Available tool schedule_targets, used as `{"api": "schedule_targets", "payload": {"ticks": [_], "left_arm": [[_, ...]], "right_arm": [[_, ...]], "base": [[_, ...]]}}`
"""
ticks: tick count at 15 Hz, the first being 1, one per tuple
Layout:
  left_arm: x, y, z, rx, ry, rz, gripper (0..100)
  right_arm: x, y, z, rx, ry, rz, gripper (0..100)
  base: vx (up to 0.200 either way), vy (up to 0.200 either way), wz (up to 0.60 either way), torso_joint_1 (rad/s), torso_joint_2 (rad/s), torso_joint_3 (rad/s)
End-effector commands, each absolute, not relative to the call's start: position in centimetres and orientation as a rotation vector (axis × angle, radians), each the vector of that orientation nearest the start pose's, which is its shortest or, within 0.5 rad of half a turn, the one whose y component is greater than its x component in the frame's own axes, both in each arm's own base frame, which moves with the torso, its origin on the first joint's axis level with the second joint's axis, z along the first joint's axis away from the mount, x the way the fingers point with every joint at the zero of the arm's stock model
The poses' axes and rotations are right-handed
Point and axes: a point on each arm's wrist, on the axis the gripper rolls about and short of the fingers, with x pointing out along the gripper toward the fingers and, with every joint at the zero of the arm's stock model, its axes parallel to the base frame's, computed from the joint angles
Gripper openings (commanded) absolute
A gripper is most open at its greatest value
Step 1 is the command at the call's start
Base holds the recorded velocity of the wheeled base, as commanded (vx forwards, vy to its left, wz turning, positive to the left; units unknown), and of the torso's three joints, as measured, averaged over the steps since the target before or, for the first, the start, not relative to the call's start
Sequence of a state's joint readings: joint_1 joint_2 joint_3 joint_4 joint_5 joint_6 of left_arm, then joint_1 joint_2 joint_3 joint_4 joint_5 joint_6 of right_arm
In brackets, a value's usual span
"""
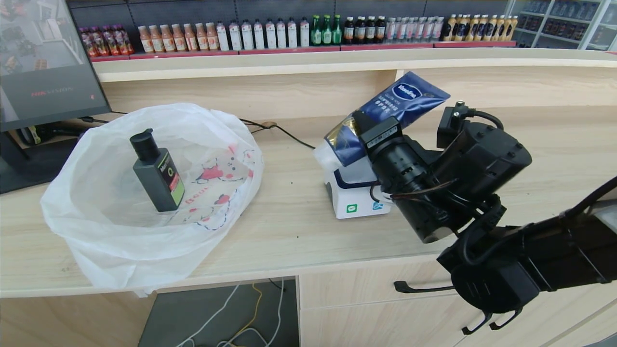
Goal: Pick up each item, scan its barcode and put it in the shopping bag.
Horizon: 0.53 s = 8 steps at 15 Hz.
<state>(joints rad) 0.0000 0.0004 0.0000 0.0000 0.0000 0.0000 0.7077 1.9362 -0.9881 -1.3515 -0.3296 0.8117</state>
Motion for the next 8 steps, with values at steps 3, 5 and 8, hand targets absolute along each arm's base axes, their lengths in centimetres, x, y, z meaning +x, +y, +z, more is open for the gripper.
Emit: {"api": "schedule_targets", "payload": {"ticks": [3,5,8], "left_arm": [[-2.3,0.0,7.5,0.0,0.0,0.0,100],[-2.3,0.0,7.5,0.0,0.0,0.0,100],[-2.3,0.0,7.5,0.0,0.0,0.0,100]], "right_arm": [[26.7,22.1,24.9,0.94,-0.269,0.525,0],[26.0,21.5,25.5,0.878,-0.3,0.514,0],[24.2,21.3,25.9,0.789,-0.315,0.523,0]], "base": [[0.0,0.0,0.0,0.0,0.0,0.0],[0.0,0.0,0.0,0.0,0.0,0.0],[0.0,0.0,0.0,0.0,0.0,0.0]]}}
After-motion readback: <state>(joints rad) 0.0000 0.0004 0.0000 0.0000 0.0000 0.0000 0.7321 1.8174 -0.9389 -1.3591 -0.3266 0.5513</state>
